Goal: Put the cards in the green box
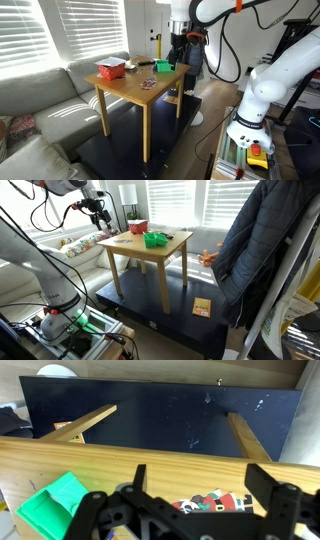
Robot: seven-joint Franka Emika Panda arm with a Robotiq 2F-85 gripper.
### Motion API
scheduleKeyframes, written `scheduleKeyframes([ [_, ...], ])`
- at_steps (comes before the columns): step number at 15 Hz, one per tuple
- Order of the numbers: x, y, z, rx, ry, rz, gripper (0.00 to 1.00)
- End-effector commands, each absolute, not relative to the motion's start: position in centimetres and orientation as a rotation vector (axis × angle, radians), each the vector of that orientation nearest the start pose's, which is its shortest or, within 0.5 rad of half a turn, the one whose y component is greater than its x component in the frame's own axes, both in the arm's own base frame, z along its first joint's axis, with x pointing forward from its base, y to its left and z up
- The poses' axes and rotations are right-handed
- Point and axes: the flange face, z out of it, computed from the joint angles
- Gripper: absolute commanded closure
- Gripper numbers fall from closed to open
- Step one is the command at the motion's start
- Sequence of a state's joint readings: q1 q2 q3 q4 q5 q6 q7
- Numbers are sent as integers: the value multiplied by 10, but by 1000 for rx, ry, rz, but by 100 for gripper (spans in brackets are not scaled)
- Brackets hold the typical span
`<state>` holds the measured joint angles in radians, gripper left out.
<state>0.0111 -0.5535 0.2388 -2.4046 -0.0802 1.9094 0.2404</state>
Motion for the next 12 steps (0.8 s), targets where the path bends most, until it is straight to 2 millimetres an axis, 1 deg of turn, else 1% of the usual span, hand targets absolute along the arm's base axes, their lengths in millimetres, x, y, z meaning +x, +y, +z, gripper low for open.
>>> scheduleKeyframes([
  [1,390,105,511,-3318,-16,-133,0],
  [4,415,105,510,-3327,0,-176,0],
  [8,459,92,507,-3294,30,-280,0],
  [10,479,78,508,-3276,55,-358,0],
  [12,501,60,510,-3236,108,-407,0],
])
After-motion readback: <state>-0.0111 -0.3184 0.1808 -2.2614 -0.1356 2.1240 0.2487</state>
